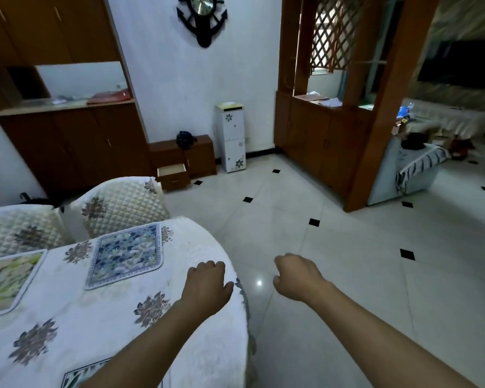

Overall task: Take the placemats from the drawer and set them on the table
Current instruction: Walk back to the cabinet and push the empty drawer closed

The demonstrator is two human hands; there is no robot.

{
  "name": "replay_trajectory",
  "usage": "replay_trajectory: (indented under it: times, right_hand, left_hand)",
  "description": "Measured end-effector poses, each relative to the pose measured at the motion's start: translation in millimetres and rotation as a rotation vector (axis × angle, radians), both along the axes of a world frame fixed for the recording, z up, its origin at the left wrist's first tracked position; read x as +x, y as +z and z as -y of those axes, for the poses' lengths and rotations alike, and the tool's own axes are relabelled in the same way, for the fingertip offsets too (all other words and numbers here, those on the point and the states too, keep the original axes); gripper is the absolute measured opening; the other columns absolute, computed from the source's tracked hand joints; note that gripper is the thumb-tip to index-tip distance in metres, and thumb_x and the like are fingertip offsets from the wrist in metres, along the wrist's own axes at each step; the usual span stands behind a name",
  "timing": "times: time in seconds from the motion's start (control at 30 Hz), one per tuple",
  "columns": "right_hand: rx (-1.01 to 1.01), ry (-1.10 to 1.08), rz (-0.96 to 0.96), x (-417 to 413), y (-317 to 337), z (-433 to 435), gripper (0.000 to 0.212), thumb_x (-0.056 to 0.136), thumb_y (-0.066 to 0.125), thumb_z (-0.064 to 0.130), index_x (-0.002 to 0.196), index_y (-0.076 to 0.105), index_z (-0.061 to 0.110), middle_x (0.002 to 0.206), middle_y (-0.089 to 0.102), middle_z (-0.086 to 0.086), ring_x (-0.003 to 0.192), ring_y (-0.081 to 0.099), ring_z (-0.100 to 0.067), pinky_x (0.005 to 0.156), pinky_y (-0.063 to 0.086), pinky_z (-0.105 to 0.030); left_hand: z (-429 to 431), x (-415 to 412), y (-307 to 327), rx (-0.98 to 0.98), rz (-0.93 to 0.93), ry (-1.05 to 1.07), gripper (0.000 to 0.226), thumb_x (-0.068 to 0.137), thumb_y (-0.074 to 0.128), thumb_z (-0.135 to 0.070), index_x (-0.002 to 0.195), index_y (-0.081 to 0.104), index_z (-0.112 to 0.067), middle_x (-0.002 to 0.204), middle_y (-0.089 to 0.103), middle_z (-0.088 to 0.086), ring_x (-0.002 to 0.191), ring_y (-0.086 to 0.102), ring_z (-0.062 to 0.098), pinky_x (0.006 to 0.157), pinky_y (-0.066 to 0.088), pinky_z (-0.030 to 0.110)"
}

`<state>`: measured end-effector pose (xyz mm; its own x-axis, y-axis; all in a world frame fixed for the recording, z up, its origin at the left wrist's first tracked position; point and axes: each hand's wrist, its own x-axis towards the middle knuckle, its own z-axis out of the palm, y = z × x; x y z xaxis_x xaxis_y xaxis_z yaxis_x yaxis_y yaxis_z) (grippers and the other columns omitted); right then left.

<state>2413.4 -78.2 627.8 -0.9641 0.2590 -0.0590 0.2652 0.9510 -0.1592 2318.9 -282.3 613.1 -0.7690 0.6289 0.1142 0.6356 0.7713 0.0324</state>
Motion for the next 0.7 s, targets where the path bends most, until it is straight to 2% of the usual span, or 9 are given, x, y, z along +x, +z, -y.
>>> replay_trajectory:
  times: [0.17, 0.27, 0.4, 0.57, 0.7]
  right_hand:
    - [0.004, 0.064, 0.014, -23, 4, -73, 0.016, 0.087, 0.049, 0.030, 0.084, 0.040, 0.016, 0.087, 0.047, -0.005, 0.087, 0.057, -0.028, 0.067, 0.040, -0.031]
    - [0.009, 0.102, 0.014, -38, 5, -123, 0.017, 0.089, 0.048, 0.030, 0.085, 0.041, 0.016, 0.086, 0.045, -0.003, 0.078, 0.049, -0.023, 0.066, 0.040, -0.030]
    - [-0.004, 0.142, 0.028, -58, 6, -190, 0.016, 0.090, 0.048, 0.030, 0.085, 0.043, 0.016, 0.084, 0.046, -0.002, 0.076, 0.048, -0.021, 0.064, 0.040, -0.029]
    - [-0.006, 0.178, 0.046, -87, 5, -240, 0.017, 0.089, 0.049, 0.030, 0.081, 0.042, 0.016, 0.080, 0.045, 0.000, 0.074, 0.048, -0.021, 0.062, 0.038, -0.029]
    - [-0.016, 0.205, 0.047, -124, -1, -261, 0.020, 0.089, 0.048, 0.031, 0.078, 0.039, 0.017, 0.075, 0.039, 0.002, 0.073, 0.047, -0.022, 0.061, 0.037, -0.029]
  left_hand:
    - [-69, -15, -1, -0.001, 0.012, 0.053, 0.032, 0.090, 0.048, -0.047, 0.098, 0.053, -0.016, 0.097, 0.060, 0.004, 0.091, 0.054, 0.025, 0.071, 0.032, 0.035]
    - [-112, -23, 1, 0.006, 0.050, 0.084, 0.032, 0.089, 0.049, -0.047, 0.097, 0.051, -0.016, 0.097, 0.059, 0.006, 0.091, 0.053, 0.025, 0.072, 0.033, 0.034]
    - [-168, -34, 6, 0.010, 0.072, 0.137, 0.034, 0.089, 0.051, -0.048, 0.101, 0.053, -0.016, 0.098, 0.059, 0.007, 0.093, 0.054, 0.027, 0.074, 0.037, 0.034]
    - [-211, -54, 10, -0.004, 0.084, 0.182, 0.034, 0.088, 0.050, -0.048, 0.099, 0.054, -0.016, 0.099, 0.059, 0.007, 0.088, 0.053, 0.025, 0.071, 0.037, 0.034]
    - [-229, -85, 9, -0.003, 0.103, 0.213, 0.033, 0.089, 0.051, -0.047, 0.100, 0.054, -0.016, 0.099, 0.058, 0.007, 0.090, 0.053, 0.026, 0.075, 0.039, 0.034]
